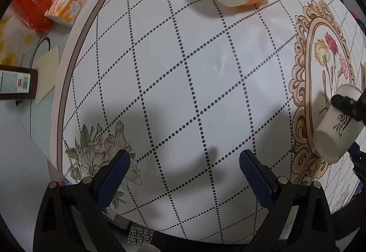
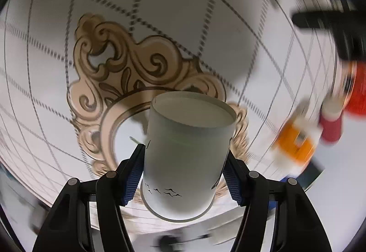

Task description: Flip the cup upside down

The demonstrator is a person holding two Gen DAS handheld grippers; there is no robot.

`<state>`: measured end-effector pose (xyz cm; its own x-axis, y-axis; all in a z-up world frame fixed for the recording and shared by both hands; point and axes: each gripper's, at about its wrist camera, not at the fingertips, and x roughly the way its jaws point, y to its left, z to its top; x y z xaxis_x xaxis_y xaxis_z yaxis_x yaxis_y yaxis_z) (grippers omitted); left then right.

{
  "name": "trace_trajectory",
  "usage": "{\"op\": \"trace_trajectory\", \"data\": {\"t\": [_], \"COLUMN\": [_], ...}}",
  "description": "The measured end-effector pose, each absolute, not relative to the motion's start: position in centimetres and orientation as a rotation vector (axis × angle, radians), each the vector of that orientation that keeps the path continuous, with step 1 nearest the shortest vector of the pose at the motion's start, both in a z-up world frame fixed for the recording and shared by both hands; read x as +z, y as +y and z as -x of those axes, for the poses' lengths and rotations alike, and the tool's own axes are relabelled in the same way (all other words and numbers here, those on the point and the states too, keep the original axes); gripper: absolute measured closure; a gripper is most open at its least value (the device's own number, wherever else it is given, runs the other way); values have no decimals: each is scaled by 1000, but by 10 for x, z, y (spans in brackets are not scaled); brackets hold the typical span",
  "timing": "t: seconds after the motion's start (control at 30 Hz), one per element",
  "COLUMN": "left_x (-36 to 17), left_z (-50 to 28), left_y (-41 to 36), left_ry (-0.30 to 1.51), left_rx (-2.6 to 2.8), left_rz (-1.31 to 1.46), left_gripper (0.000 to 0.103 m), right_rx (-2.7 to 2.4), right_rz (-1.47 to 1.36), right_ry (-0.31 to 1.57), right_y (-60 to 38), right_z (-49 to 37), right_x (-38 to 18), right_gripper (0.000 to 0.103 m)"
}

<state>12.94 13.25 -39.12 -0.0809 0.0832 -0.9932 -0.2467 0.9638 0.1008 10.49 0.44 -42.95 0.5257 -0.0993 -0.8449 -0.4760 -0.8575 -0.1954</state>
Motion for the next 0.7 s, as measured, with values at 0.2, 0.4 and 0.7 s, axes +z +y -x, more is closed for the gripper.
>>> {"op": "trace_trajectory", "data": {"t": [0.2,0.4,0.7], "left_x": [-385,-380,-378], "left_z": [-138,-144,-145], "left_y": [124,109,77], "left_ry": [1620,1613,1606], "left_rx": [247,214,194], "left_rz": [89,55,2], "left_gripper": [5,5,5], "right_rx": [1143,1000,808], "right_rz": [2071,1749,1272], "right_ry": [890,1223,1572], "right_y": [26,32,15], "right_z": [-144,-184,-232], "right_x": [-423,-420,-420], "right_gripper": [37,37,37]}}
